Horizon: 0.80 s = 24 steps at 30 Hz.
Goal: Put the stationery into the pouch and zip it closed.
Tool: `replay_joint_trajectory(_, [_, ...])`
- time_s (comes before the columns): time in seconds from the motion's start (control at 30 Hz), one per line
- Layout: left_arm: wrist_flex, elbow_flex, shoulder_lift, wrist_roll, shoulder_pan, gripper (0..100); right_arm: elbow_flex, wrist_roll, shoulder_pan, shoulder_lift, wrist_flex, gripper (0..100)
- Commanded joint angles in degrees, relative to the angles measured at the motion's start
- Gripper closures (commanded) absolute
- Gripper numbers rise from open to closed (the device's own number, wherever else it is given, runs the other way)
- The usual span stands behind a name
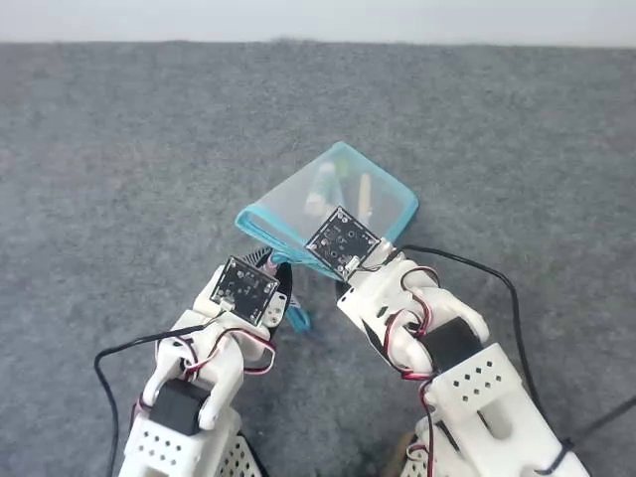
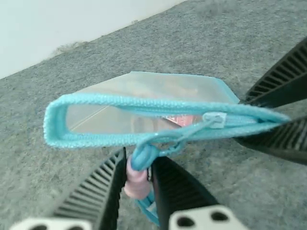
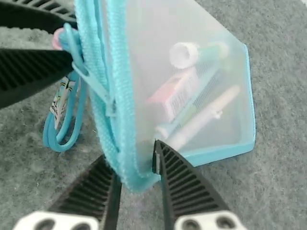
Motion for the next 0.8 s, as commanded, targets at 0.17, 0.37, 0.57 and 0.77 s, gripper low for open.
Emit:
replay_joint_trajectory(0.17, [-3.08,-0.84,-0.35,-0.88,-6.59,99,0.35,0.88,5.14,0.48,0.04,99.2])
replay_joint_trajectory(0.37, [-4.84,-0.48,-0.35,-0.97,-12.22,99,0.53,4.22,13.58,0.66,-1.98,99.2])
replay_joint_trajectory(0.57, [-4.75,0.4,-0.35,-0.97,-12.57,99,0.79,8.26,20.53,0.66,-2.15,99.2])
replay_joint_trajectory(0.77, [-5.19,0.57,-0.44,-0.97,-12.22,99,2.37,13.19,30.37,0.66,-2.86,99.2])
